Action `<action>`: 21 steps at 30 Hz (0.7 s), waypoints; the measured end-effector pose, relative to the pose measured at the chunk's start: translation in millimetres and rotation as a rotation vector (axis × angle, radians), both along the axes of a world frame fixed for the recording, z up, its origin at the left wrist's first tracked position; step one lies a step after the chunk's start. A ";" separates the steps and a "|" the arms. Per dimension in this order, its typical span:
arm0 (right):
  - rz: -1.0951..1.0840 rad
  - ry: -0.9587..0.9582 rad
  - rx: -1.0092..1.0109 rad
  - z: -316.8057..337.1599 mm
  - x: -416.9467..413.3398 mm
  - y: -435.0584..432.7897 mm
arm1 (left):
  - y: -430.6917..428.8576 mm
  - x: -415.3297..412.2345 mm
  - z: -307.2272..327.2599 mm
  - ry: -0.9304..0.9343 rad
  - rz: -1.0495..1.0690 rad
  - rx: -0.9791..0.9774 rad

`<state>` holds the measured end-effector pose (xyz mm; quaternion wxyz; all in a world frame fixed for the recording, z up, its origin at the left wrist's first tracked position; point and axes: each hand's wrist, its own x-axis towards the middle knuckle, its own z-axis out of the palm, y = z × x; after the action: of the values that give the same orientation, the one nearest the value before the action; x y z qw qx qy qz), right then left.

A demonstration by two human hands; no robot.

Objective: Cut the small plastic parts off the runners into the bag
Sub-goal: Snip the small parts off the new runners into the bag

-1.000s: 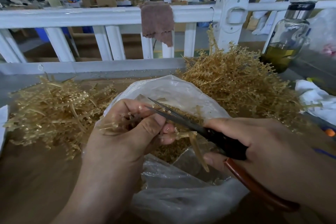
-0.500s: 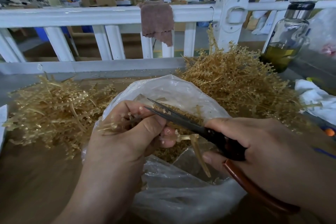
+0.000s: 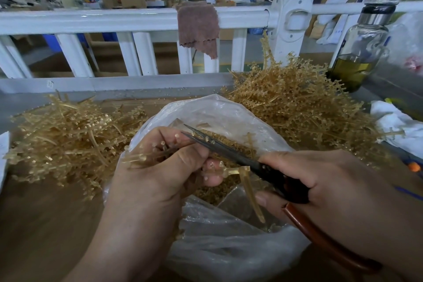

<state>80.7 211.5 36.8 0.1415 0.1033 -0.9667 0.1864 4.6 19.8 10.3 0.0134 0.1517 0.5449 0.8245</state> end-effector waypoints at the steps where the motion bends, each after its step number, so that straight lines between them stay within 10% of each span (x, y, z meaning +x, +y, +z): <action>1: 0.002 0.003 -0.001 -0.7 0.4 0.3 | -0.2 0.8 1.1 -0.006 -0.008 -0.002; 21: 0.009 0.056 0.012 -6.1 -0.6 -0.2 | -2.8 0.3 1.6 -0.074 -0.019 -0.050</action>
<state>80.1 211.3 30.7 0.1673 0.1135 -0.9630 0.1782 4.9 17.0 11.9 0.0451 0.1260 0.5630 0.8155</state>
